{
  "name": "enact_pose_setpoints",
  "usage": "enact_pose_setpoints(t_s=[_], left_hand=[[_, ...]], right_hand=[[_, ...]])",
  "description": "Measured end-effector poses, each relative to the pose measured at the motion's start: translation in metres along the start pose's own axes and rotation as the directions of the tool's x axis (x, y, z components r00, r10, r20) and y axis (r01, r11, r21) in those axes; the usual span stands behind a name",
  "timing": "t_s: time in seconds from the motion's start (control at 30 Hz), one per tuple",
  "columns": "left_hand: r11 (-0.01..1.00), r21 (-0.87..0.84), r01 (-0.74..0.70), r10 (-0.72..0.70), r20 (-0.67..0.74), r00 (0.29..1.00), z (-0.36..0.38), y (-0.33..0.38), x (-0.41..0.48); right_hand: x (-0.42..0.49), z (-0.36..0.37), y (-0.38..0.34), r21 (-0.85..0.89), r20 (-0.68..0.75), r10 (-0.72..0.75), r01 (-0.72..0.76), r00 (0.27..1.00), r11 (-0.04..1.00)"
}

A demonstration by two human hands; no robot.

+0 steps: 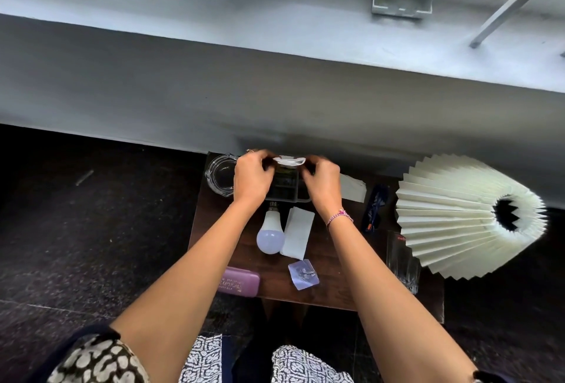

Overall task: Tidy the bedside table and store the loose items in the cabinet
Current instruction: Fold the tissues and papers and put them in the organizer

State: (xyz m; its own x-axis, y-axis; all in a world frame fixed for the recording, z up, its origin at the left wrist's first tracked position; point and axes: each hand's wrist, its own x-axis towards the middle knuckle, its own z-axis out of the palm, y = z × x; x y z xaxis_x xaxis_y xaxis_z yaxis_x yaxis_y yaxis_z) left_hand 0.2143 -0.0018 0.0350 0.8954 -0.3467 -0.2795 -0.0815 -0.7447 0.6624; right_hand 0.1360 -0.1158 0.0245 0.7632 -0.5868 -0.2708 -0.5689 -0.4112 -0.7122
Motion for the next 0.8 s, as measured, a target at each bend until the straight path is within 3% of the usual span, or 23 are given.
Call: enact_pose_setpoints(t_s=[0.53, 0.8], left_hand=[[1.000, -0.014, -0.012, 0.011, -0.019, 1.000, -0.007, -0.014, 0.008], [0.999, 0.022, -0.036, 0.035, 0.027, 0.999, 0.000, -0.013, 0.010]], right_hand=[[0.003, 0.008, -0.005, 0.027, 0.026, 0.007, -0.008, 1.000, 1.000], [0.005, 0.008, 0.002, -0.077, 0.046, 0.008, -0.005, 0.999, 0.997]])
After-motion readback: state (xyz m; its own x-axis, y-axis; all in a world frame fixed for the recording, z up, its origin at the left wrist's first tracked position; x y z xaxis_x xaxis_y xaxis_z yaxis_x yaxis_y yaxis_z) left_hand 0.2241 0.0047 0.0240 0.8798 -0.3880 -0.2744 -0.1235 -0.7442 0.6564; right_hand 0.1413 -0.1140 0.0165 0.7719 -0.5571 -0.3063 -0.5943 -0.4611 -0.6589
